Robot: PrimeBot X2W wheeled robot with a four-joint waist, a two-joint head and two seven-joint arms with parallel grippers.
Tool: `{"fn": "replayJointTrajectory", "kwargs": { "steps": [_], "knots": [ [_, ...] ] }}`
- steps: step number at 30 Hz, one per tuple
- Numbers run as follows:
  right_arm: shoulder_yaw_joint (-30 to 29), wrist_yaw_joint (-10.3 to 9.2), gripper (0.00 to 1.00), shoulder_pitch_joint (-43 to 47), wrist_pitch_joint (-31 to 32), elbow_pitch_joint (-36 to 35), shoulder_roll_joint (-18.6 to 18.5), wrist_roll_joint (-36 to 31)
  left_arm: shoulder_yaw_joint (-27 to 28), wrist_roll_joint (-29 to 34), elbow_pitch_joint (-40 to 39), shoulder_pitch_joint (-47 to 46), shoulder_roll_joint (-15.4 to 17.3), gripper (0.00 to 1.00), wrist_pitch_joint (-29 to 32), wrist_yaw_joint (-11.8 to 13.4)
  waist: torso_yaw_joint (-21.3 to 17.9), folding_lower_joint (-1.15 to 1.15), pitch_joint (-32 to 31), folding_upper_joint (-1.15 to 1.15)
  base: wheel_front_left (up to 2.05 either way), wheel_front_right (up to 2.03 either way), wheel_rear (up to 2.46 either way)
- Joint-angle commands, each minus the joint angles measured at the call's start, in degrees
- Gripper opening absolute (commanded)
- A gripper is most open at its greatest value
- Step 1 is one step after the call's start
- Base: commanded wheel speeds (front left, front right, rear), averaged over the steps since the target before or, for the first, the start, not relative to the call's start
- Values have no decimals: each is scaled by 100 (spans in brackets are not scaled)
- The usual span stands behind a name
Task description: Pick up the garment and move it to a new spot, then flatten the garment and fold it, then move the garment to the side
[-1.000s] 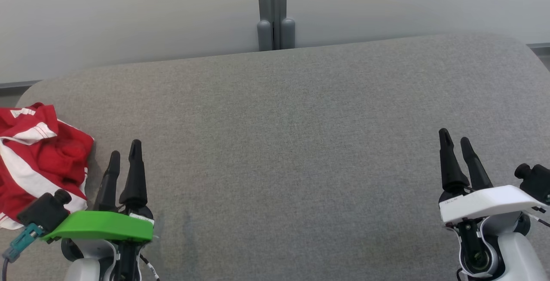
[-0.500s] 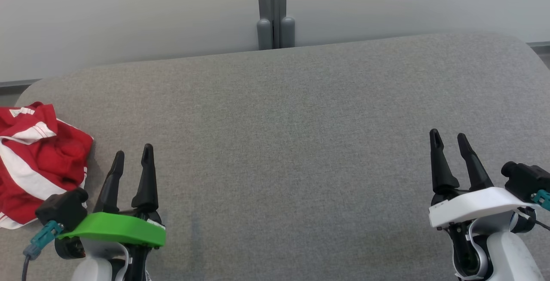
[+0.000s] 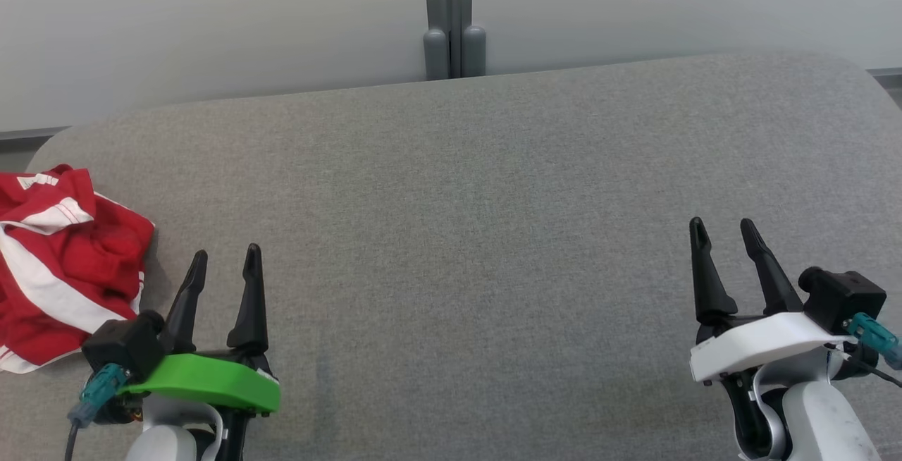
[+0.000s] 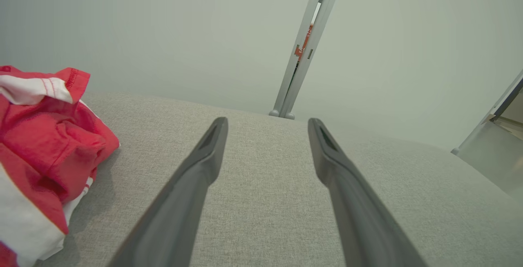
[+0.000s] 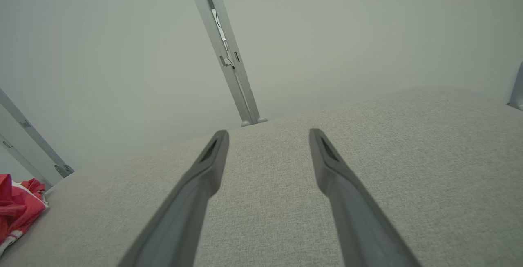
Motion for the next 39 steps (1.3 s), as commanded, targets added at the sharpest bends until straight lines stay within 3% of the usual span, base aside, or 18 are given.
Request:
{"fn": "replayJointTrajectory", "kwargs": {
  "steps": [1, 19, 39],
  "knots": [
    [17, 1, 100, -104, -62, -18, -3, -167, -9, 172, -14, -111, 25, 100, -57, 8, 2, 0, 2, 0, 0, 0, 0],
    [76, 2, 100, -85, -209, 78, 33, -919, -31, 930, 408, -169, -9, 100, -278, 4, 11, 0, 27, 0, 0, 0, 0],
    [28, 2, 100, -77, -380, 156, 77, -1324, 74, 1517, 722, -251, -84, 100, -499, 0, 21, 0, 115, 0, 0, 0, 0]
  ]
}}
